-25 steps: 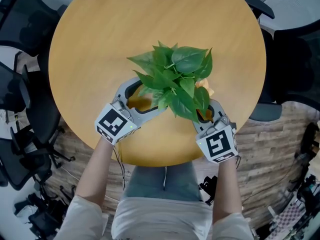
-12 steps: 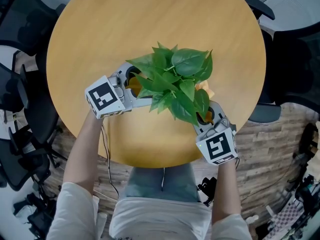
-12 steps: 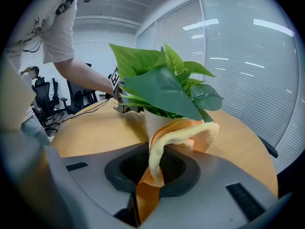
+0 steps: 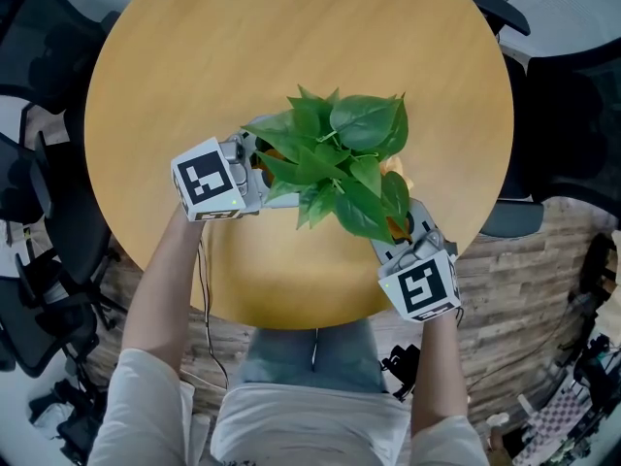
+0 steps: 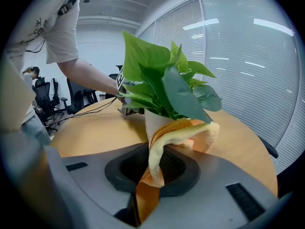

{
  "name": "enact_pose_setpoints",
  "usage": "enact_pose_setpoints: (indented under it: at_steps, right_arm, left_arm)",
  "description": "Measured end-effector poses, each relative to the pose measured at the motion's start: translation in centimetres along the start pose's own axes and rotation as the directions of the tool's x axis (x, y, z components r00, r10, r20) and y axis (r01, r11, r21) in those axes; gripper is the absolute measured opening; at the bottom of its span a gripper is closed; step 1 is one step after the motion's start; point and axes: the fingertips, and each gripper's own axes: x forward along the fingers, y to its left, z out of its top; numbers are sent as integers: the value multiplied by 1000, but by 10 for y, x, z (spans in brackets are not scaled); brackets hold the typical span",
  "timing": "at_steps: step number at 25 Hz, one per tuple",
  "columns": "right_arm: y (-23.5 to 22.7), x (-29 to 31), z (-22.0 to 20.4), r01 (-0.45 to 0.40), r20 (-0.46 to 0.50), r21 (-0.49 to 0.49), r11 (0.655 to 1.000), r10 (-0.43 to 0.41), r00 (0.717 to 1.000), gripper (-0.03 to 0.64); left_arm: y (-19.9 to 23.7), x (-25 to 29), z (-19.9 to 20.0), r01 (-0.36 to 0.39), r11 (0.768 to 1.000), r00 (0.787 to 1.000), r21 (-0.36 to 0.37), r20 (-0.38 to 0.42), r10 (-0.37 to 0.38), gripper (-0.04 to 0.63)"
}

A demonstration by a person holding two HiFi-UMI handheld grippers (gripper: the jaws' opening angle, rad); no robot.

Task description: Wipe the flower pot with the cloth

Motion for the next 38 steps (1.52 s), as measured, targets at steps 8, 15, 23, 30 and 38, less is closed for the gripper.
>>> enact_pose_setpoints:
  at_steps: [8, 15, 23, 30, 38]
  right_arm:
    - [-24, 0, -7, 57, -33, 4, 998, -56, 998, 52]
    - [-25, 3, -3, 62, -56, -65, 996, -65, 996, 52]
    - [-18, 4, 0, 62, -56, -60, 996, -65, 996, 52]
    - [-11, 4, 1, 54, -55, -68, 996, -58, 997, 52]
    - [-6, 3, 1, 43, -52, -67, 997, -46, 998, 52]
  left_arm:
    - [0, 0, -1, 1, 1000, 1000, -8, 11, -1, 425]
    - [0, 4, 0, -65, 998, 998, 6, 7, 65, 425]
    - [-3, 1, -2, -191, 981, 980, -16, 42, 192, 425]
    - [-1, 1, -2, -238, 971, 970, -32, 40, 240, 425]
    - [0, 4, -2, -298, 953, 953, -51, 41, 300, 425]
